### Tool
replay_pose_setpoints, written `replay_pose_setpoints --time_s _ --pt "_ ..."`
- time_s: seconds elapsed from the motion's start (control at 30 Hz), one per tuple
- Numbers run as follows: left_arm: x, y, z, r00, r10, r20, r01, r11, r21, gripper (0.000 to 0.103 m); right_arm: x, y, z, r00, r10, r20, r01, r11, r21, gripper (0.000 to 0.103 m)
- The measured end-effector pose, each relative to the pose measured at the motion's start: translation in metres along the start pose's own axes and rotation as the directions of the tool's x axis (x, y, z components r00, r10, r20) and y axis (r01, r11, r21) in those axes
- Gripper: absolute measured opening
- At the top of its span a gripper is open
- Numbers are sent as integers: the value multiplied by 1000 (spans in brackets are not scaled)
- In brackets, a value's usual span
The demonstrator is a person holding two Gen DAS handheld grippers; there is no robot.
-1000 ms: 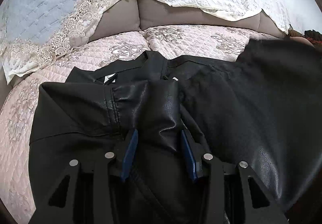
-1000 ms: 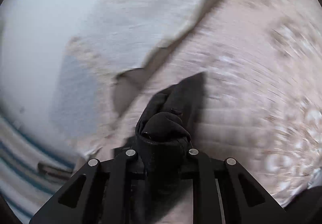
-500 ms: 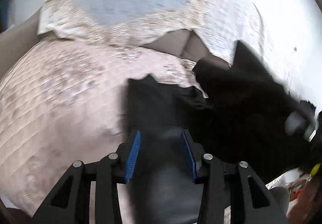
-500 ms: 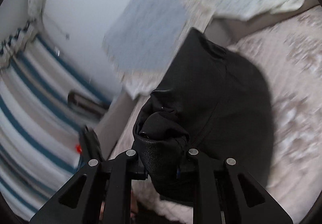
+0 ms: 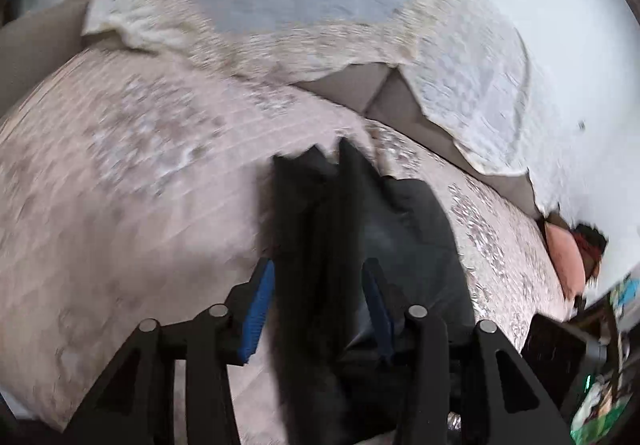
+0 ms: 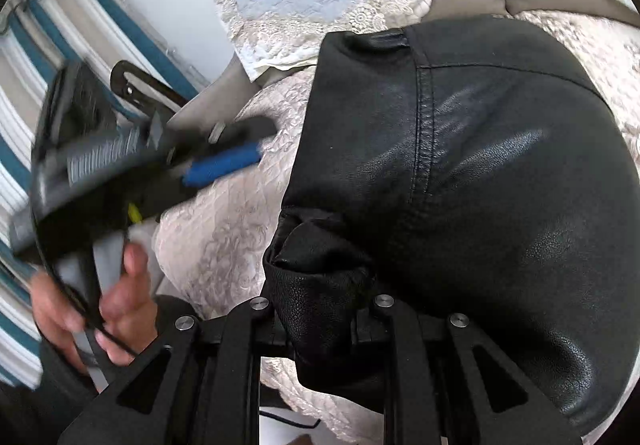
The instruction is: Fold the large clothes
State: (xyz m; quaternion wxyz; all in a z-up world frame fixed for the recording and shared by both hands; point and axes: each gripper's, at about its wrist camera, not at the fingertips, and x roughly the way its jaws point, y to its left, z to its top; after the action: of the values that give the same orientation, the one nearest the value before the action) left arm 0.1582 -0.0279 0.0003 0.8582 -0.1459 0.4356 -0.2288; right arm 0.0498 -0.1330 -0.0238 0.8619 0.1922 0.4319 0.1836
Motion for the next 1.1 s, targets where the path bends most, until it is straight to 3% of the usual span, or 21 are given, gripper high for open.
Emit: replay_pose_setpoints --time_s 0.07,0.17,0.3,0.4,0.5,0.53,0.6,0.7,0.87,1.0,1.1 --pt "20 -10 9 1000 12 -19 -11 999 50 48 0 4 0 1000 -5 6 5 1000 -16 21" --pt "58 -6 9 993 63 -100 -56 996 75 28 -5 12 3 1000 -15 8 15 999 -40 25" --pt "63 4 1 994 51 -94 -45 997 64 26 -41 18 2 1000 0 13 1 997 -83 42" --pt "60 7 -2 995 44 -84 -39 997 65 26 -73 22 -2 997 21 72 -14 994 -107 45" --pt "55 10 -3 996 35 -82 -30 997 66 26 -84 10 -1 986 -29 161 42 996 -77 45" --pt "52 10 -2 996 40 -82 -35 997 67 26 -78 5 1 986 -57 157 67 996 -62 44" --pt "45 8 0 995 60 -76 -54 996 75 26 -51 -3 6 989 -108 97 117 989 -90 18" --pt "23 5 2 994 92 -52 -88 994 71 26 -20 2 -2 990 -140 31 143 977 -157 17" --pt "-31 -22 -2 998 8 59 -12 998 63 26 -15 -4 -3 993 -107 42 112 985 -135 16" --pt "-12 -43 -22 1000 0 -2 0 995 103 26 -36 -12 -3 995 -82 54 88 990 -108 15" --pt "5 -40 -45 997 21 -70 -15 996 87 26 -65 -18 -2 985 -127 117 138 986 -90 15"
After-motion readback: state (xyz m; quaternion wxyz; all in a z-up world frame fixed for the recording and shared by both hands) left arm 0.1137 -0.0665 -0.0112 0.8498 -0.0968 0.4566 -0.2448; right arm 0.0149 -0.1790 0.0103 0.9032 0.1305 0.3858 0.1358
